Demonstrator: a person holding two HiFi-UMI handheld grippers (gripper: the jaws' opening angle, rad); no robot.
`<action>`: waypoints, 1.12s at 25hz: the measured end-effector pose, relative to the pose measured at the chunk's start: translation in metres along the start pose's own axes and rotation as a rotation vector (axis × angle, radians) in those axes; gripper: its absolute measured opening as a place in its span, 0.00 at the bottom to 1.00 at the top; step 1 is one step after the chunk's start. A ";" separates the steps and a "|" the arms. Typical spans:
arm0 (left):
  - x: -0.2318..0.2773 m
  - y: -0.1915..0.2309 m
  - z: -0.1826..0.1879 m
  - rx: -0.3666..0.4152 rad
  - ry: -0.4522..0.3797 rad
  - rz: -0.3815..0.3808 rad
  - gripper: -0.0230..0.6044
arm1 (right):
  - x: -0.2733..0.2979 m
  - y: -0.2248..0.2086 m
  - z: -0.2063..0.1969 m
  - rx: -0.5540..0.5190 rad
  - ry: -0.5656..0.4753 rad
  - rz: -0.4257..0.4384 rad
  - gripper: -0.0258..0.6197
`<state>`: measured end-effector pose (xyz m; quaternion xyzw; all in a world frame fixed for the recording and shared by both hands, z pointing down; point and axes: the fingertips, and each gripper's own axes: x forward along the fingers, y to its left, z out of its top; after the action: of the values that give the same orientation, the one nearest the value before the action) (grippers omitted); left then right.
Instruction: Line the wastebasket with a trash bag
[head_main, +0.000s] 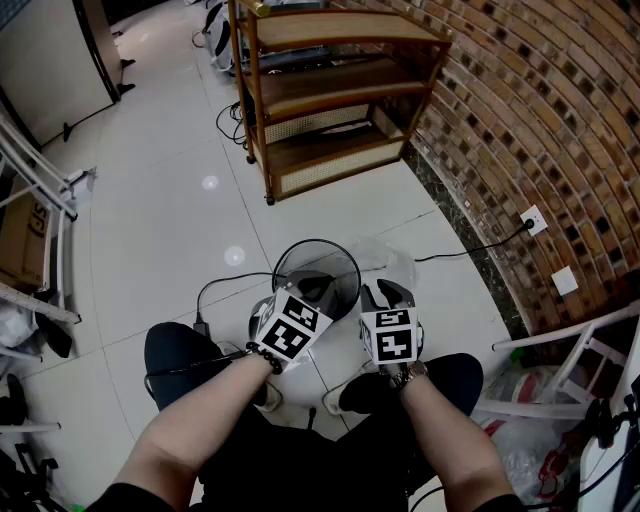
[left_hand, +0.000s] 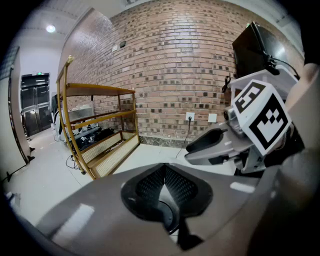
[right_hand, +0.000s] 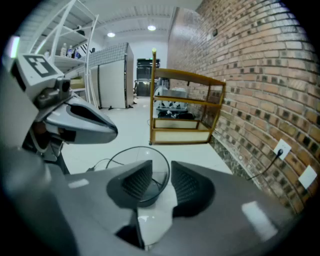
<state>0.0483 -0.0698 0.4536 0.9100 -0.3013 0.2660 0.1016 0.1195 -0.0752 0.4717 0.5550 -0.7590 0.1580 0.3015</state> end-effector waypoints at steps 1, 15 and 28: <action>0.008 0.004 -0.001 0.008 0.014 0.001 0.04 | 0.008 -0.007 -0.004 0.008 0.022 -0.017 0.23; 0.100 0.017 -0.016 0.037 0.123 -0.053 0.04 | 0.112 -0.096 -0.072 0.061 0.297 -0.204 0.40; 0.116 0.030 -0.032 0.012 0.174 -0.029 0.04 | 0.176 -0.119 -0.101 0.139 0.422 -0.254 0.42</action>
<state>0.0954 -0.1404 0.5442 0.8883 -0.2764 0.3445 0.1258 0.2240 -0.1883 0.6488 0.6201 -0.5907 0.2829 0.4318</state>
